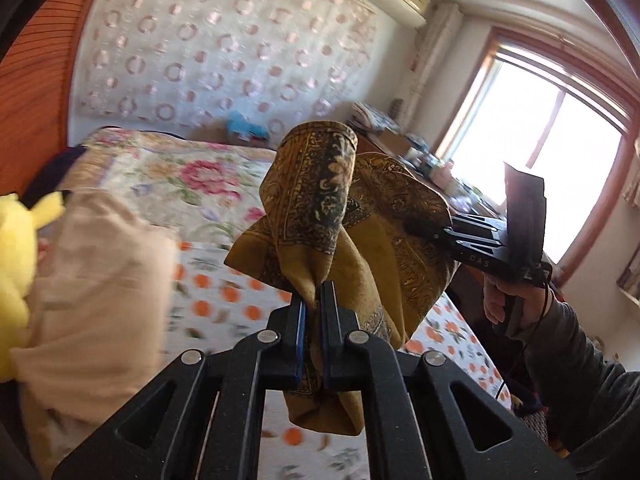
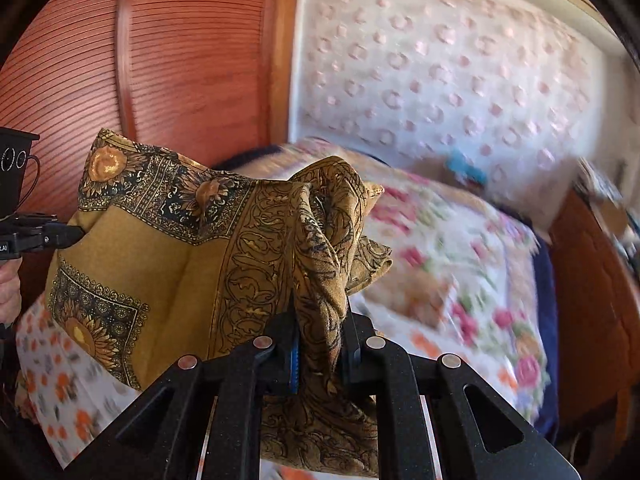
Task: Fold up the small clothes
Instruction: 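Grasp the garment bundle with both grippers and lift it toward the yellow plush toy, then place the folded garment beside the yellow plush toy and open both grippers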
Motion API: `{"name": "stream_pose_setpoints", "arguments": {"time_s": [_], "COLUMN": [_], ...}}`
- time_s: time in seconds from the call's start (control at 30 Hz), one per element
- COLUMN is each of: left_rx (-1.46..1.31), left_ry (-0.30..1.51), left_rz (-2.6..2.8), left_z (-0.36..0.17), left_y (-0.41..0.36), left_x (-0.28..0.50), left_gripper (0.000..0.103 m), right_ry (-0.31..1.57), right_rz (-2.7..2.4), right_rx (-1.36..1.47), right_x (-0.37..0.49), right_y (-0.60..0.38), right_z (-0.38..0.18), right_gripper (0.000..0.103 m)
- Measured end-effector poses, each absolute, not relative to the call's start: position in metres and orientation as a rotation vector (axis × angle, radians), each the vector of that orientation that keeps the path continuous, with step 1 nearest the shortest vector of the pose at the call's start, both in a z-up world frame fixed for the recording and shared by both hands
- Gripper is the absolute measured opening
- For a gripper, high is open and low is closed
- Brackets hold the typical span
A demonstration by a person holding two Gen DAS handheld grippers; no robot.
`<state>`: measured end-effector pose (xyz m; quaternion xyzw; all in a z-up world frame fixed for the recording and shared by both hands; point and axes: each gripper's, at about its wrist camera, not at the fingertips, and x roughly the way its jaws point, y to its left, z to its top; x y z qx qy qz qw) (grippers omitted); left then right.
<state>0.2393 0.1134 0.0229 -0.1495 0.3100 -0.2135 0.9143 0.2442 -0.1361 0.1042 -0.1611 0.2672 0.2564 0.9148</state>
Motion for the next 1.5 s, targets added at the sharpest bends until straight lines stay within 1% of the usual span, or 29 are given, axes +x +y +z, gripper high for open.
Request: {"name": "stream_pose_setpoints", "arguments": {"time_s": [0.2, 0.3, 0.47, 0.67, 0.77, 0.83, 0.87, 0.9, 1.0, 1.03, 1.13, 1.23, 1.33, 1.37, 1.4, 1.47, 1.5], "left_rx": [-0.368, -0.39, -0.399, -0.474, -0.501, -0.472, -0.451, -0.444, -0.425, -0.418, -0.396, -0.387, -0.37, -0.368, -0.365, -0.354, -0.342], "left_ry": [0.583, 0.578, 0.592, 0.634, 0.664, 0.683, 0.691, 0.696, 0.707, 0.708, 0.71, 0.714, 0.707, 0.7, 0.692, 0.663, 0.647], "left_rz": [-0.286, -0.223, -0.14, -0.115, -0.074, -0.024, -0.006, 0.002, 0.026, 0.032, 0.051, 0.072, 0.079, 0.077, 0.076, 0.077, 0.082], "left_z": [0.022, 0.011, -0.012, -0.044, -0.063, -0.072, -0.076, -0.079, -0.086, -0.088, -0.09, -0.088, -0.082, -0.079, -0.076, -0.067, -0.062], "left_y": [0.19, 0.212, 0.225, 0.241, 0.253, 0.254, 0.253, 0.253, 0.251, 0.25, 0.252, 0.252, 0.252, 0.253, 0.253, 0.252, 0.252], "left_x": [0.221, 0.213, 0.206, 0.206, 0.203, 0.204, 0.204, 0.204, 0.203, 0.203, 0.197, 0.195, 0.19, 0.188, 0.185, 0.18, 0.178], "left_gripper": [0.007, 0.007, 0.007, 0.007, 0.007, 0.007, 0.007, 0.007, 0.007, 0.007, 0.011, 0.016, 0.026, 0.031, 0.039, 0.05, 0.06], "right_ry": [0.5, 0.493, 0.514, 0.588, 0.631, 0.638, 0.636, 0.628, 0.559, 0.517, 0.463, 0.505, 0.555, 0.57, 0.584, 0.605, 0.608], "right_rz": [0.659, 0.709, 0.763, 0.795, 0.769, 0.735, 0.715, 0.697, 0.65, 0.622, 0.67, 0.721, 0.777, 0.773, 0.774, 0.772, 0.769], "right_rx": [-0.404, -0.435, -0.495, -0.521, -0.523, -0.513, -0.5, -0.473, -0.417, -0.42, -0.409, -0.373, -0.351, -0.371, -0.382, -0.398, -0.398], "right_x": [0.285, 0.315, 0.353, 0.411, 0.44, 0.456, 0.462, 0.467, 0.461, 0.455, 0.435, 0.425, 0.425, 0.428, 0.436, 0.443, 0.446], "right_y": [-0.036, 0.0, 0.07, 0.113, 0.129, 0.132, 0.133, 0.133, 0.132, 0.133, 0.131, 0.124, 0.116, 0.119, 0.116, 0.118, 0.119], "right_z": [0.107, 0.102, 0.086, 0.067, 0.052, 0.043, 0.042, 0.043, 0.051, 0.051, 0.048, 0.036, 0.026, 0.017, 0.016, 0.004, 0.002], "right_gripper": [0.013, 0.013, 0.013, 0.014, 0.019, 0.027, 0.028, 0.03, 0.044, 0.045, 0.045, 0.045, 0.045, 0.045, 0.045, 0.045, 0.045]}}
